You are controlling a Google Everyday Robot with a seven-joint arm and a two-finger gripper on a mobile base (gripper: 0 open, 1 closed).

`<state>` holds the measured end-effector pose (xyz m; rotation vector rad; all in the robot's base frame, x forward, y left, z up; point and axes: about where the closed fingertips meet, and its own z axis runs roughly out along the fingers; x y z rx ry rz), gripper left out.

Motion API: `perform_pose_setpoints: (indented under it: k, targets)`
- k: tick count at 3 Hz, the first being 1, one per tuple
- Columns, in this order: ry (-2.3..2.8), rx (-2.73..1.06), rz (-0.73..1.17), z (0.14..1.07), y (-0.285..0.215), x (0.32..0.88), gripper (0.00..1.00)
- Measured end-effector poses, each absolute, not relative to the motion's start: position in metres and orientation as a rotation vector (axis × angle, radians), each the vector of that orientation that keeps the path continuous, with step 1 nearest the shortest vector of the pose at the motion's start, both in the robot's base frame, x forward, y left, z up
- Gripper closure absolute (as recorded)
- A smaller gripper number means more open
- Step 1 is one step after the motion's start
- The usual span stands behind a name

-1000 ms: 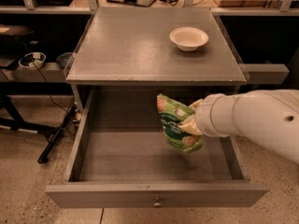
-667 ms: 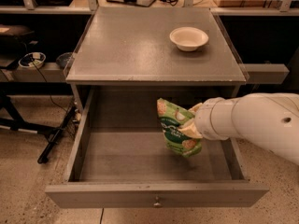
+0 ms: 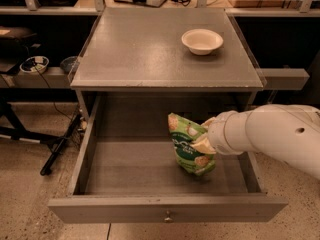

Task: Place green rice chip bag into top drawer

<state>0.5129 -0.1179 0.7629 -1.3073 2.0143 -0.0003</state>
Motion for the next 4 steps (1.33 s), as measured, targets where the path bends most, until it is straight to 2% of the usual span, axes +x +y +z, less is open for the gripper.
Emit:
perform_pose_setpoints:
  k: [1,4]
  targets:
    - [1.978,-1.316,-0.010,0.778,-0.113,0.510,0.73]
    - [1.788,-1.358,0.024,0.865,-0.086,0.488,0.04]
